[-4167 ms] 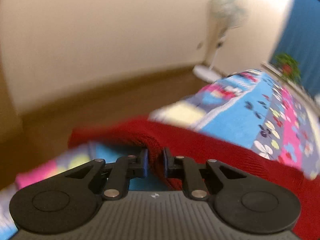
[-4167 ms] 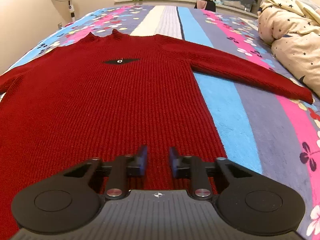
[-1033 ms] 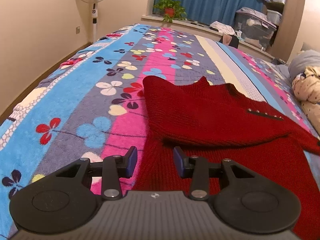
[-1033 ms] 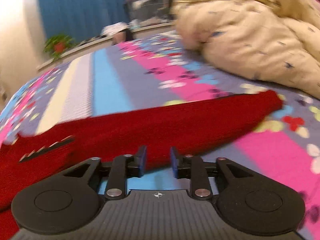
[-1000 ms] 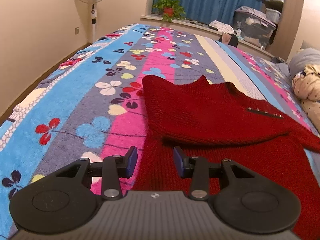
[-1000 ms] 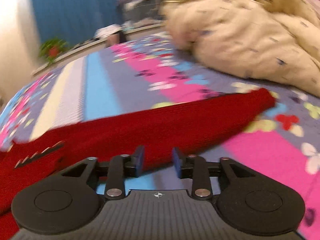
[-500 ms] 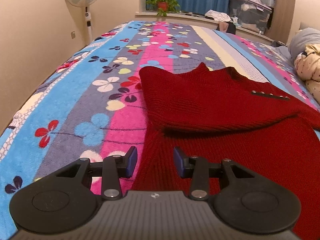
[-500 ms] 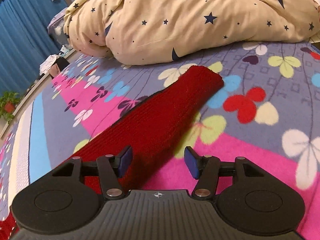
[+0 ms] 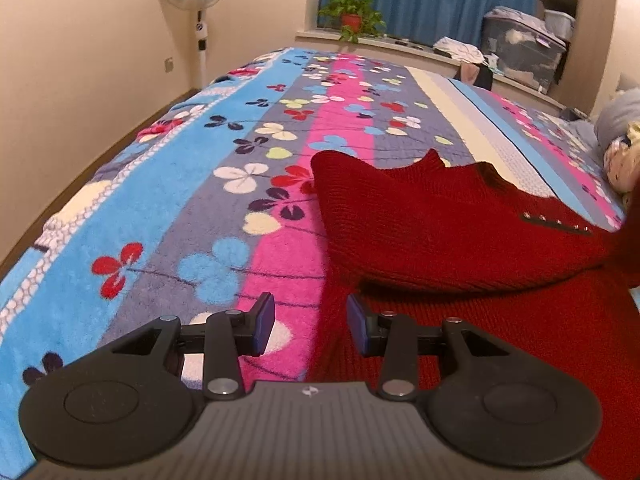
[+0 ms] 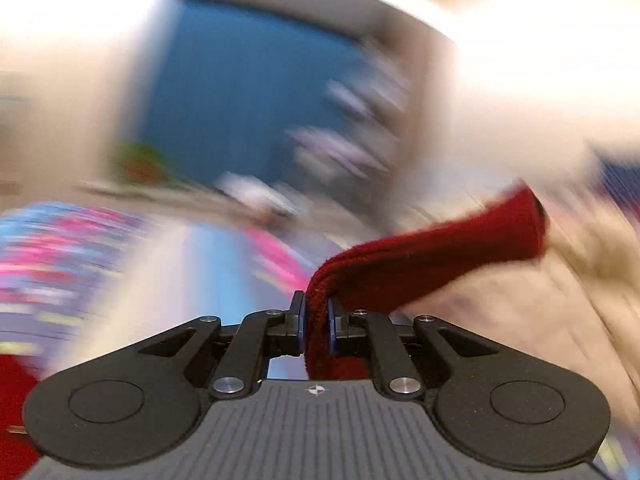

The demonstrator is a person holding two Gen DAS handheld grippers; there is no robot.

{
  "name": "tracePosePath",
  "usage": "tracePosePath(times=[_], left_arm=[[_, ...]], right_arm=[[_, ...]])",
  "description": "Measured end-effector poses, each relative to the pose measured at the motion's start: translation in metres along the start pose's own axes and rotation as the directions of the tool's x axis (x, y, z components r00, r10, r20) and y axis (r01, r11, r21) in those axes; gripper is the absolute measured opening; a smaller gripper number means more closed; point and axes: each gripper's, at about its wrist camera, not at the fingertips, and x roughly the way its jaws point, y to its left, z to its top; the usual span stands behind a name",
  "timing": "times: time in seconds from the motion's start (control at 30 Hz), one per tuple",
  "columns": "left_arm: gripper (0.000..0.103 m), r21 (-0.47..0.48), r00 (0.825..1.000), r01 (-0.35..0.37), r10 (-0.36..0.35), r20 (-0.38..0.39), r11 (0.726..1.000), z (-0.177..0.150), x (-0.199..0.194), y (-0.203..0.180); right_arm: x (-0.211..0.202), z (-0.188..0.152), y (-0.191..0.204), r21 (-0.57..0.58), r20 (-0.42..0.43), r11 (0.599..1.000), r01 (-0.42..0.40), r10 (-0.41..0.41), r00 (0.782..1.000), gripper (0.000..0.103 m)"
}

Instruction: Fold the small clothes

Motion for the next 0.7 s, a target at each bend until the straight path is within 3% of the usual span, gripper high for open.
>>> tracePosePath(times=[0.03,0.1,0.13,0.17,0.2,0.27,0.33,0.4,0.47,0.57,0.7], left_arm=[[0.045,-0.011,1.000,0.002,-0.002,-0.002,1.000,0.001,-0.001,0.002],[0.045,-0.024,1.000,0.008,-0.008,-0.004,1.000,0.001,-0.002,0.004],[0.045,-0.026,1.000,0.011,-0.011,-0.007,1.000,0.001,-0.002,0.005],[0.045,-0.025,1.000,0.013,-0.013,-0.012,1.000,0.001,-0.002,0.006],[0.045,-0.024,1.000,0.015,-0.016,-0.017,1.000,0.001,-0.001,0.006],[0.045,-0.050,0.999,0.020,-0.022,-0.034,0.999,0.002,-0.002,0.010],[0.045,-0.083,0.999,0.037,-0.040,-0.032,0.996,0.002,-0.007,0.015],[0.045,-0.079,0.999,0.032,-0.034,-0.026,0.996,0.003,-0.008,0.016],[0.045,-0.101,0.998,0.031,-0.036,-0.049,0.994,0.002,-0.006,0.017],[0.045,-0.133,0.993,0.085,-0.094,-0.067,0.988,0.000,-0.007,0.018],[0.045,-0.043,0.997,0.070,-0.071,-0.023,0.997,-0.010,-0.023,0.009]], right_arm=[[-0.014,0.004,0.027,-0.020,0.031,0.996,-0.085,0.086,0.996,0.011],[-0.041,-0.001,0.087,-0.058,0.015,0.956,-0.287,0.289,0.957,0.013],[-0.047,-0.010,0.115,-0.061,-0.069,0.909,-0.412,0.408,0.910,0.014],[-0.049,-0.021,0.136,-0.037,-0.181,0.853,-0.521,0.507,0.843,0.019],[-0.050,-0.033,0.151,0.003,-0.285,0.812,-0.584,0.560,0.778,0.020],[-0.060,-0.047,0.158,0.077,-0.399,0.778,-0.624,0.598,0.695,0.020],[-0.078,-0.046,0.135,0.186,-0.396,0.782,-0.595,0.614,0.683,0.022],[-0.098,-0.043,0.094,0.277,-0.389,0.788,-0.550,0.615,0.686,0.030],[-0.118,-0.040,0.057,0.295,-0.391,0.807,-0.512,0.591,0.706,0.031],[-0.146,-0.043,-0.012,0.297,-0.437,0.859,-0.416,0.510,0.741,0.034],[-0.173,-0.060,-0.091,0.338,-0.503,0.913,-0.227,0.379,0.777,0.046]])
